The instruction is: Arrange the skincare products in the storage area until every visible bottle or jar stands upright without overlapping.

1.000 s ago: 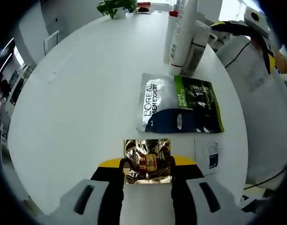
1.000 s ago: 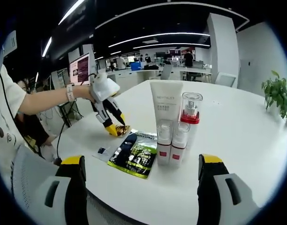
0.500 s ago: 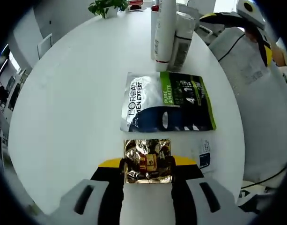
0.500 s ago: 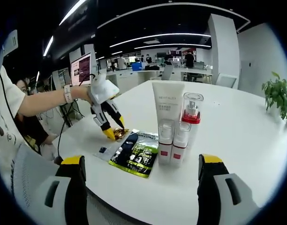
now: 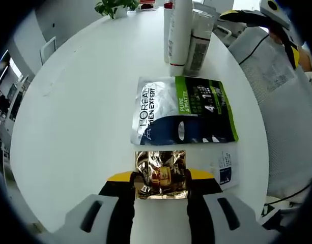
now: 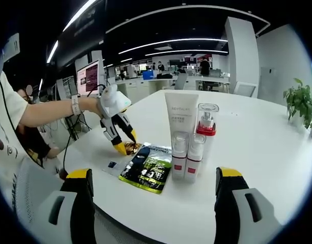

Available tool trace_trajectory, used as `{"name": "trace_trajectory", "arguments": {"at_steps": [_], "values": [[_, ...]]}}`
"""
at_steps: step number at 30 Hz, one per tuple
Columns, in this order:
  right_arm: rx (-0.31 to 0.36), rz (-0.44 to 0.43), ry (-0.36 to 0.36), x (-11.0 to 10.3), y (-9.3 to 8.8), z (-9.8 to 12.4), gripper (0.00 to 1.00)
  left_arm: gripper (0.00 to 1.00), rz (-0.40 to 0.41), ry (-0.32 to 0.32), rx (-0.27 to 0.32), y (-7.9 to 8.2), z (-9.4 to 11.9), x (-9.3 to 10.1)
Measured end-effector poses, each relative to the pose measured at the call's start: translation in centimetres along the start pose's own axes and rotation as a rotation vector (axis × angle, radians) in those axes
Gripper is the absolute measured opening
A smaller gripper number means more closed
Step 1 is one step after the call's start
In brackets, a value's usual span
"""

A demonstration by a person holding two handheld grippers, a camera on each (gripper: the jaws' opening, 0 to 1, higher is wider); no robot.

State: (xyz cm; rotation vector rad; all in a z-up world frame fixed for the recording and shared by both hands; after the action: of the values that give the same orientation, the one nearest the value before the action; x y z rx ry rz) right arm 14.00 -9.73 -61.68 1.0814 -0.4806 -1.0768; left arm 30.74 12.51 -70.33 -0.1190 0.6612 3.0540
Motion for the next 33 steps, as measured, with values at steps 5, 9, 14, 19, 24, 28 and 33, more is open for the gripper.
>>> {"name": "trace_trajectory", "arguments": {"at_steps": [5, 9, 14, 19, 24, 28, 33], "values": [[0.010, -0.006, -0.003, 0.0, 0.0, 0.1, 1.00, 0.38, -0.016, 0.013, 0.032, -0.1, 0.0, 0.0], [0.009, 0.001, 0.005, -0.4, -0.1, 0.2, 1.00, 0.41, -0.018, 0.020, 0.044, -0.4, -0.1, -0.5], [0.017, -0.001, 0.004, -0.4, 0.0, 0.4, 1.00, 0.46, -0.032, 0.023, 0.038, -0.6, 0.0, -0.7], [0.045, 0.007, -0.007, -0.2, 0.6, 0.8, 1.00, 0.50, -0.013, 0.026, 0.052, -1.0, 0.2, -1.4], [0.068, 0.005, -0.013, -0.2, 0.8, 1.2, 1.00, 0.53, 0.021, 0.028, 0.071, -0.6, 0.8, -0.9], [0.074, 0.004, -0.017, -0.3, 0.6, 1.5, 1.00, 0.55, 0.027, 0.030, 0.093, -0.2, 1.5, 0.0], [0.095, -0.002, -0.031, -0.1, 0.7, 2.0, 1.00, 0.57, 0.044, 0.057, 0.138, 0.7, 2.4, 0.2]]}}
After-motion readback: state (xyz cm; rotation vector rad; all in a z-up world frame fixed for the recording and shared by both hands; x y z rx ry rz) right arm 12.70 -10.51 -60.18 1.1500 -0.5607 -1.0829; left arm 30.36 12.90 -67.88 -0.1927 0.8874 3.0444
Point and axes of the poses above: the point that each gripper's makers call its tool centre point, and the gripper's own axes: z roughly backward along the fingers, x roughly to its right, y roughly out of its top, the point moved 7 cm from there along z, roughly backward along the fingers, and after that the axes turned 7 degrees about -z, right-handed, at the moved point
